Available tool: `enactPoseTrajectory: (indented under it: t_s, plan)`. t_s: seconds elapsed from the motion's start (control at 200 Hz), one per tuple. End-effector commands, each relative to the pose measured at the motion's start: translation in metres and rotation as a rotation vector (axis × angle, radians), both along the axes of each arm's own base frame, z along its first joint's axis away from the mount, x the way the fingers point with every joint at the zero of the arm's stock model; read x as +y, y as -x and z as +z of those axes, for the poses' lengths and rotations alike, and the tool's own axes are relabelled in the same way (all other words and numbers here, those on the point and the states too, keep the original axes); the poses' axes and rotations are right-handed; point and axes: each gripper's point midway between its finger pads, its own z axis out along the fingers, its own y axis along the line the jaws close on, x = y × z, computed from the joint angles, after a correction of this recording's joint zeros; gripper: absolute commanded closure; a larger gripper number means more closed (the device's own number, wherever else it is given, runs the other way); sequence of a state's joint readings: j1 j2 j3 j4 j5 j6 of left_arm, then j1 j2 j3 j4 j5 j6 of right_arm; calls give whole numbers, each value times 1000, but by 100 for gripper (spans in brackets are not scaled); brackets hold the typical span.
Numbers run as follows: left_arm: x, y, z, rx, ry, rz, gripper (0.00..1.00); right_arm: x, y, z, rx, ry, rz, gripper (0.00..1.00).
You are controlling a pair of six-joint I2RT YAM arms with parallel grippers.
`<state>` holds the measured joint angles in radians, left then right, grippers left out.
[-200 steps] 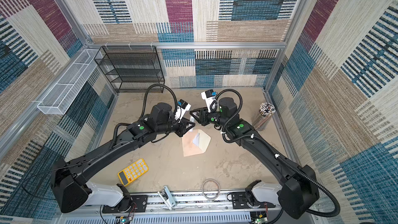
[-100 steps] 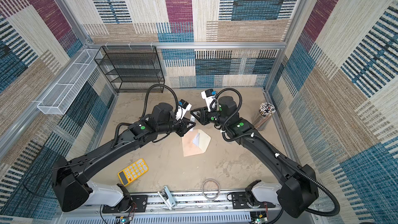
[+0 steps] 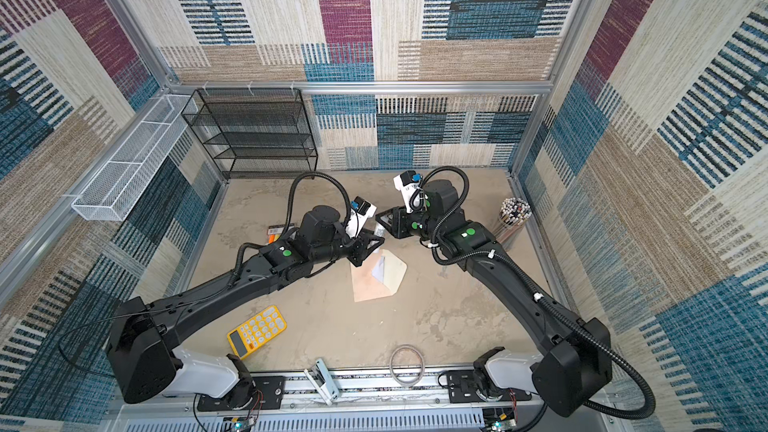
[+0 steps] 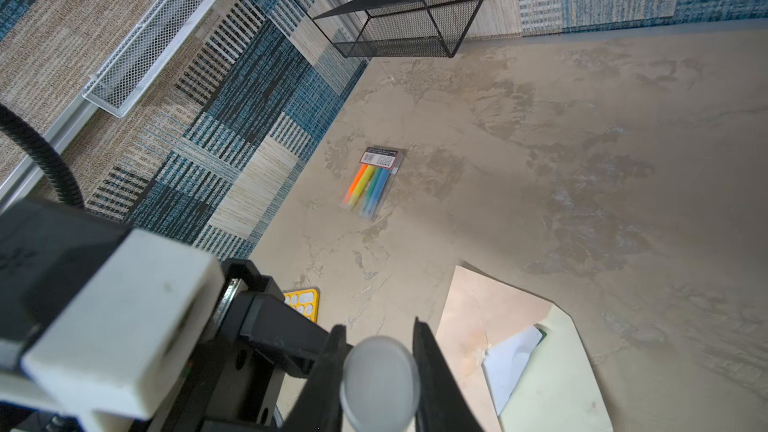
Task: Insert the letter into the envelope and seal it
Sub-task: 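Grasp the glue stick cap with the right gripper and pull it off, then carry the cap away with the right gripper and set it on the table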
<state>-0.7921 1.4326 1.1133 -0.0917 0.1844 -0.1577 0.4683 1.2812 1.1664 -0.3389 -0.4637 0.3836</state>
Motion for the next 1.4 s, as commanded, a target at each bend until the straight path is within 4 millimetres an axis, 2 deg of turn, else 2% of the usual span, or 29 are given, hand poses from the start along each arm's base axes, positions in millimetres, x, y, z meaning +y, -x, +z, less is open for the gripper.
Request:
enactPoseTrajectory:
  t_s: [0.0, 0.441, 0.596, 0.696, 0.826, 1.027, 1.212, 1.392]
  plan:
    - [34, 20, -66, 176, -231, 46, 100, -8, -26, 58, -215, -83, -82, 100]
    - [31, 22, -79, 206, -255, 43, 100, -22, -39, 75, -264, -89, -150, 100]
    - [31, 23, -63, 183, -212, 51, 100, -40, -51, 60, -270, -14, -232, 100]
    - [32, 24, -42, 146, -167, 50, 100, -68, -65, 31, -274, 102, -342, 100]
    - [31, 30, -9, 95, -77, 33, 100, -102, -79, -33, -239, 263, -461, 100]
    - [32, 38, 30, 45, 27, 17, 100, -125, -83, -118, -162, 352, -536, 100]
    - [38, 44, 48, 22, 70, 21, 100, -135, -84, -168, -109, 375, -583, 100]
    - [43, 48, 56, 8, 90, 28, 100, -138, -86, -204, -47, 388, -601, 98]
